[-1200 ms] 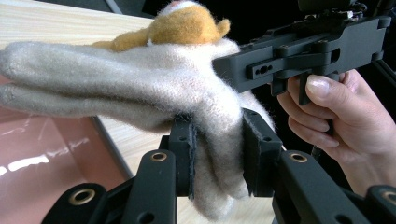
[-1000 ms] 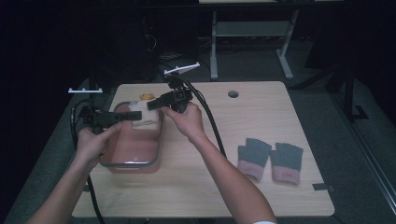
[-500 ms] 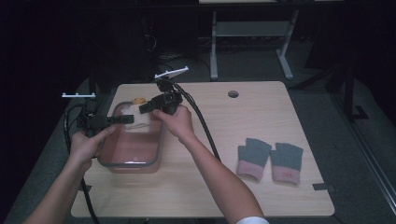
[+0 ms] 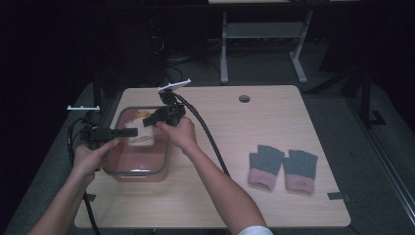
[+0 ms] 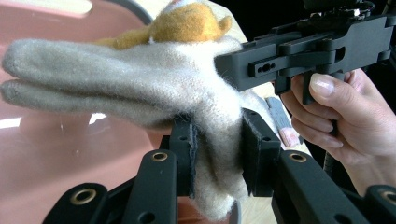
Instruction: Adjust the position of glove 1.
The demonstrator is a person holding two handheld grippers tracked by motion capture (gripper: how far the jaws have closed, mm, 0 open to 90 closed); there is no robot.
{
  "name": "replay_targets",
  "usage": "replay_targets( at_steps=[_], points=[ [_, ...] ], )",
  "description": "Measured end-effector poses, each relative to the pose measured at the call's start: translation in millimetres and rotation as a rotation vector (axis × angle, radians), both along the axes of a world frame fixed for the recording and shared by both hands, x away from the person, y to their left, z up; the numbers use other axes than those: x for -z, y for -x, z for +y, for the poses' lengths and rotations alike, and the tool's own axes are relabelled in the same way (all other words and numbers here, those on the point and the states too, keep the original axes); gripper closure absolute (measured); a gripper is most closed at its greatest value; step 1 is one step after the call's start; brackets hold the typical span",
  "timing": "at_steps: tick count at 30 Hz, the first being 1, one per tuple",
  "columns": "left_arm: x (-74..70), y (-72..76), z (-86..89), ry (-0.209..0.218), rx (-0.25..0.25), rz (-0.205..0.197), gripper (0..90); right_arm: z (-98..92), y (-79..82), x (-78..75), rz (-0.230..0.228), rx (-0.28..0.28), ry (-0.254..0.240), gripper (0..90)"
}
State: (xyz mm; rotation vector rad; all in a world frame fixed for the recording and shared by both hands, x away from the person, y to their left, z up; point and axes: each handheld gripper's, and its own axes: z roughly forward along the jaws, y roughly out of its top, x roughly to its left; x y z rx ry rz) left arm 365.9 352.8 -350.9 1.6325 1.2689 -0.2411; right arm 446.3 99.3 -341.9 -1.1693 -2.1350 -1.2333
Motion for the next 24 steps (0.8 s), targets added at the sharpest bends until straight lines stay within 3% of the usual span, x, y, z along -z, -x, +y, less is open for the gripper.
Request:
replay_targets(
  at_steps=[11, 13, 24],
  points=[
    [22.8, 0.0, -1.2, -0.035, -0.002, 0.059, 69.2, 3.6, 0.4, 32.9, 0.059, -0.004, 0.017, 78.5],
    [29.1, 0.2, -1.7, -0.054, -0.002, 0.087, 69.2, 3.8, 0.3, 39.3, 0.071, -0.005, 0.022, 78.3],
    [42.6, 1.1, -7.5, -0.141, -0.003, 0.133, 69.2, 3.2, 2.7, 50.9, 0.083, -0.006, 0.096, 74.5]
  ],
)
